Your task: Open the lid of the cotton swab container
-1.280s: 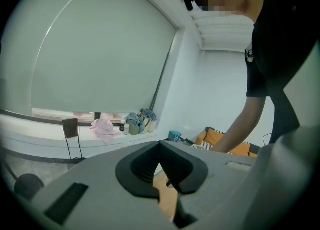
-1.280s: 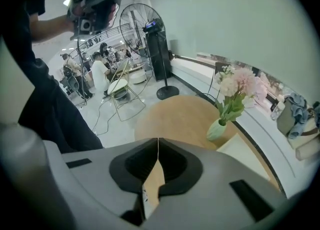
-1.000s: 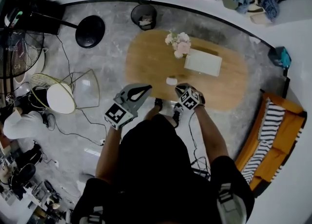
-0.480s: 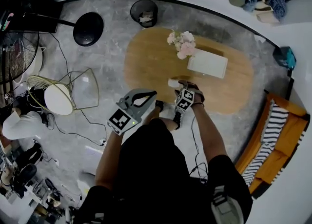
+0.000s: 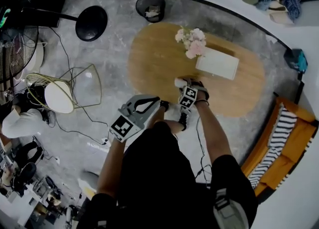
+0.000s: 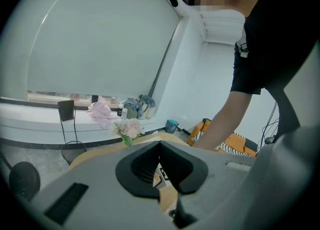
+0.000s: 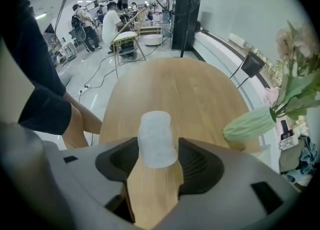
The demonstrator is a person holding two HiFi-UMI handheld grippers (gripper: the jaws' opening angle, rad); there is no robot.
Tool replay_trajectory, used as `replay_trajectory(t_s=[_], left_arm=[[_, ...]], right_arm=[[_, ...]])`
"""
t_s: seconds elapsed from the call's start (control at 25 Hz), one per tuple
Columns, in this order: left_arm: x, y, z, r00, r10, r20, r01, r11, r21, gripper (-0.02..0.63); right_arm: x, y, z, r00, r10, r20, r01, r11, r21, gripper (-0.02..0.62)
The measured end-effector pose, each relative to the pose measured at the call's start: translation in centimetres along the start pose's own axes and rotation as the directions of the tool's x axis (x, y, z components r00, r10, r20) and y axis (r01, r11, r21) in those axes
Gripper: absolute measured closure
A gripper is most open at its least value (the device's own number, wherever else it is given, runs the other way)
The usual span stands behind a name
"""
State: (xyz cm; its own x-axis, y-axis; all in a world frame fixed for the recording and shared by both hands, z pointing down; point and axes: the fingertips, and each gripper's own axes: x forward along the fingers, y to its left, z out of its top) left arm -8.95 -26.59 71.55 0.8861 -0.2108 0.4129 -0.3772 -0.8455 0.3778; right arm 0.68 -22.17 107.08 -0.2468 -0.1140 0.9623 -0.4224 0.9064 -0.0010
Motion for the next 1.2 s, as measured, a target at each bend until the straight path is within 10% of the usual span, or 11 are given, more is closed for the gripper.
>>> replay_trajectory(t_s=[0.52,1.2], left_arm=[[0.3,-0.8,-0.2,1.0,0.007,0.015,-0.008,1.0,0.008,0.606],[-2.2,-5.9,6.3,0.994,-0.089,0.062,0.085,0.994,0.066,0.606]], right_arm=[[-0.6,0.3,0.3,0.999,0.028,0.018,-0.029,0.999,0.039,0.379],[-15.6,0.0,3.6,0.997,0.054,0.049,-0.056,0.997,0.049,0.379]])
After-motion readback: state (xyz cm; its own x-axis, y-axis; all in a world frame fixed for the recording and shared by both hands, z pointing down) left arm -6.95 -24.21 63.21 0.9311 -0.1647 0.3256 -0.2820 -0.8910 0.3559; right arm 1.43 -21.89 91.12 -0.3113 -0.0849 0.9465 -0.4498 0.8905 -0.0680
